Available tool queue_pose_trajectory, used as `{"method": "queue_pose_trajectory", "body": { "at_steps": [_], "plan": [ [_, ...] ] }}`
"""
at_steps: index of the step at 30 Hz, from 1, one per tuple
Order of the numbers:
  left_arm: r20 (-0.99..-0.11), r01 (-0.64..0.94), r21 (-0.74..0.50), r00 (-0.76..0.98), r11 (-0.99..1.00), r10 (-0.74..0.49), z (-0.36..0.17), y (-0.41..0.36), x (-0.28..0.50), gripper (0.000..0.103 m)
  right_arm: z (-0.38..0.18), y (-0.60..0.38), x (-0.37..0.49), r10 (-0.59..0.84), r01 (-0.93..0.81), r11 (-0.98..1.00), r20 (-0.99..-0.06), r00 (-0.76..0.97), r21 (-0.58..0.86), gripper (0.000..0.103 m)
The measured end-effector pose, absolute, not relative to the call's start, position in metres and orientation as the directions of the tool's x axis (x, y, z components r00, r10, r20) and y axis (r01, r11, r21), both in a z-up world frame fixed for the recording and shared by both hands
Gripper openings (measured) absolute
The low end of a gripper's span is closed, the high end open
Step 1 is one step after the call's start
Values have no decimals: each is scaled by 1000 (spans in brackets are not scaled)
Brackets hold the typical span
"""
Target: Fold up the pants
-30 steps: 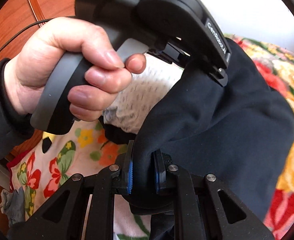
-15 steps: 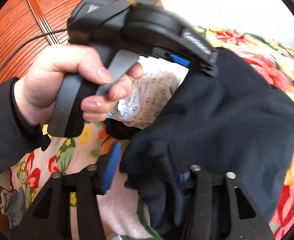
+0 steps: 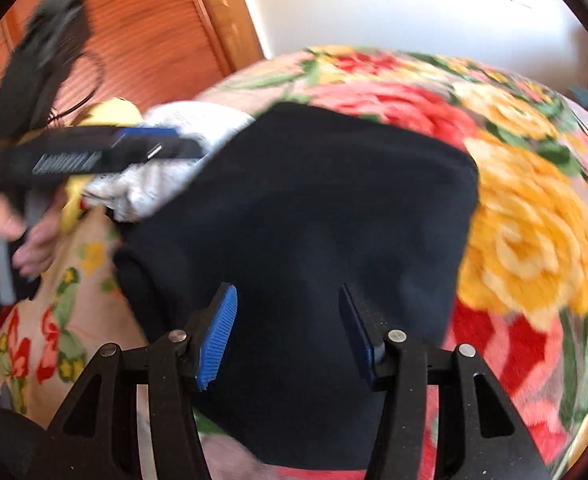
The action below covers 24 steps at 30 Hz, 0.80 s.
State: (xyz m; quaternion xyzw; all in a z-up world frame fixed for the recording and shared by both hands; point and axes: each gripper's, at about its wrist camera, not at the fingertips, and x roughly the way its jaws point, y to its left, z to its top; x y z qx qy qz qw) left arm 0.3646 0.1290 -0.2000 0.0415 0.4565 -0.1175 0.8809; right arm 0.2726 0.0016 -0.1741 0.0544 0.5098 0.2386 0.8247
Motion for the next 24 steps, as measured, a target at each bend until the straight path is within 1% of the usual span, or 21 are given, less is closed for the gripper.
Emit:
{"method": "queue_pose_trajectory", "body": {
  "at_steps": [3,7,11,14,15,16,17,18,19,21,24],
  "plan": [
    [-833,191,5,543,982,-102,-225,133,352,54,-192,-7,269,400,-321,901,-845,355,292,54],
    [-833,146,68,553,987,-25,-247,140,329,54,-206,-14,265,395,-315,903,-856,335,293,54],
    [-837,121,36,545,992,-36,-270,149,314,54,-213,-19,261,403,-323,898,-857,322,300,54],
    [-817,97,14,575,995,-44,-273,154,309,58,-215,-18,253,400,-342,894,-860,316,290,54],
    [-809,86,6,585,996,-46,-274,156,309,60,-217,-19,255,402,-336,894,-858,318,295,54],
    [-803,76,4,594,997,-42,-275,156,308,67,-216,-21,255,406,-331,894,-857,316,302,55],
    [-796,60,5,605,998,-33,-279,158,300,71,-216,-23,255,411,-323,894,-855,315,310,56],
    [-788,45,-4,615,999,-31,-281,161,299,75,-216,-24,255,412,-319,894,-855,316,314,58],
    [-779,33,-26,625,999,-41,-283,164,296,78,-217,-25,256,414,-314,895,-853,317,317,62],
    [-771,9,-70,634,997,-60,-287,172,294,84,-217,-27,255,405,-307,900,-855,324,310,69],
    [-764,-17,-135,638,991,-93,-289,180,294,87,-217,-30,256,405,-294,902,-854,327,315,71]
  ]
}}
